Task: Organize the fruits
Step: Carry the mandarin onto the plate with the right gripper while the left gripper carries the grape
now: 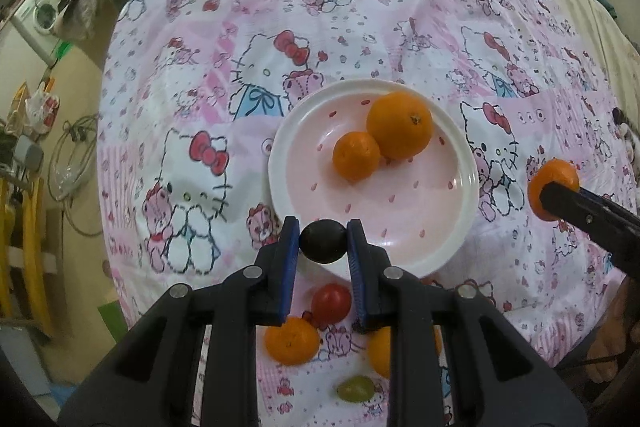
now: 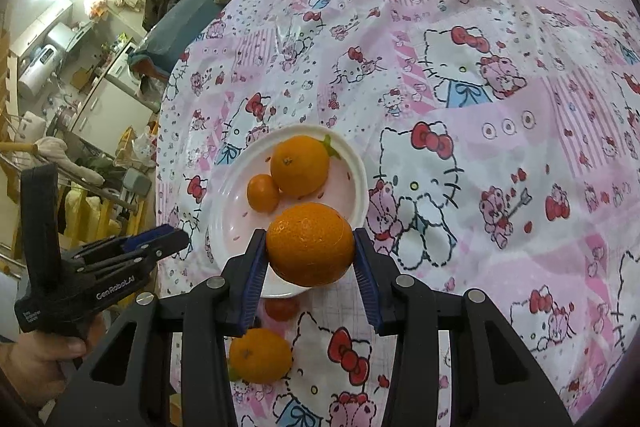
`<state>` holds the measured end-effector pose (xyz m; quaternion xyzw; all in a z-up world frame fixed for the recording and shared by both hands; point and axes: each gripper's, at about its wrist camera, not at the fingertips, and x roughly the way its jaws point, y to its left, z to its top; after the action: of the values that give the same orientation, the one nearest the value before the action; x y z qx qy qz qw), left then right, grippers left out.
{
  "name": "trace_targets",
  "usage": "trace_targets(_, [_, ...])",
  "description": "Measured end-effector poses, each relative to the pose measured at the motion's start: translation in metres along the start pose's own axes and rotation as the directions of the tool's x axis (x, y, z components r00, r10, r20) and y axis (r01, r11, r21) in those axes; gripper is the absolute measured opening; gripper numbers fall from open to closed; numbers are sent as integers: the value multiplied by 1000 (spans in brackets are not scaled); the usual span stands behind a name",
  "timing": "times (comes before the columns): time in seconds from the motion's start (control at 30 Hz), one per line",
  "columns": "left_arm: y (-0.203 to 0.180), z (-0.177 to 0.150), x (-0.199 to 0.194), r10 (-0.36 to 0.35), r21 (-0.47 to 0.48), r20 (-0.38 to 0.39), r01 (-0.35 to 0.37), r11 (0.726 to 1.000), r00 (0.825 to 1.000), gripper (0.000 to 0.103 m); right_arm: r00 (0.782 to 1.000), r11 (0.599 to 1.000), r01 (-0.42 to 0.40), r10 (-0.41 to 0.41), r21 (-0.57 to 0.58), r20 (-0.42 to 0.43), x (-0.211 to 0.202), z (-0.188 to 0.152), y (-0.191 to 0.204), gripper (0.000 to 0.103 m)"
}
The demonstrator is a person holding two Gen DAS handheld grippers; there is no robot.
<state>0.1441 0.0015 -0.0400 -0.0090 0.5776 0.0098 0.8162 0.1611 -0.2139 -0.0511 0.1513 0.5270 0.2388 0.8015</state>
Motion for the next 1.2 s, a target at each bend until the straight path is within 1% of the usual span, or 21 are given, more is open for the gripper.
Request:
trace_targets(0.2, [-2, 9, 18, -6, 20, -11, 6, 1000, 1000, 20, 999, 1000, 20, -20, -10, -29, 17, 10, -4, 44])
trace_targets(0.3, [-6, 11, 30, -25, 62, -16, 26, 998, 1000, 20, 998, 1000, 28, -28, -12, -50, 27, 15, -8, 44])
trace_targets(0.4, [-1, 14, 44, -49, 35, -53, 51, 998, 997, 20, 997, 999, 32, -33, -21, -64, 36, 18, -10, 44])
trace_targets(0.53, [2, 13, 57, -51, 29, -72, 53, 998, 996, 20, 994, 999, 31, -33, -17, -101, 56, 21, -16, 44])
trace_targets(0.63, [4, 12, 63, -68, 16, -82, 69, 997, 994, 20, 991, 999, 40, -42, -19, -127, 69, 21, -18, 44])
trace_targets(0.77, [1, 11, 67, -60, 42, -79, 64, 997, 995, 20, 987, 998, 46, -51, -37, -154, 82, 18, -15, 44])
trace_targets(0.87, [1, 13, 69, -50, 60, -71, 55, 997, 996, 20, 987, 996, 64, -71, -54, -142, 85, 20, -15, 45])
trace_targets(0.93, [3, 15, 70, -41, 54, -63, 44, 998, 997, 21, 989, 997, 51, -58, -49, -136, 85, 24, -14, 44])
trace_targets(1.0, [6, 18, 72, -38, 42, -63, 40, 998, 997, 21, 990, 996, 62, -69, -64, -124, 86, 26, -12, 44])
trace_targets(1.1, [7, 20, 76, -32, 37, -66, 34, 999, 997, 21, 989, 995, 56, -67, -83, -135, 93, 26, -9, 44])
trace_targets(1.2, [3, 22, 81, -24, 51, -74, 28, 998, 997, 21, 987, 995, 51, -64, -88, -145, 99, 24, -8, 45])
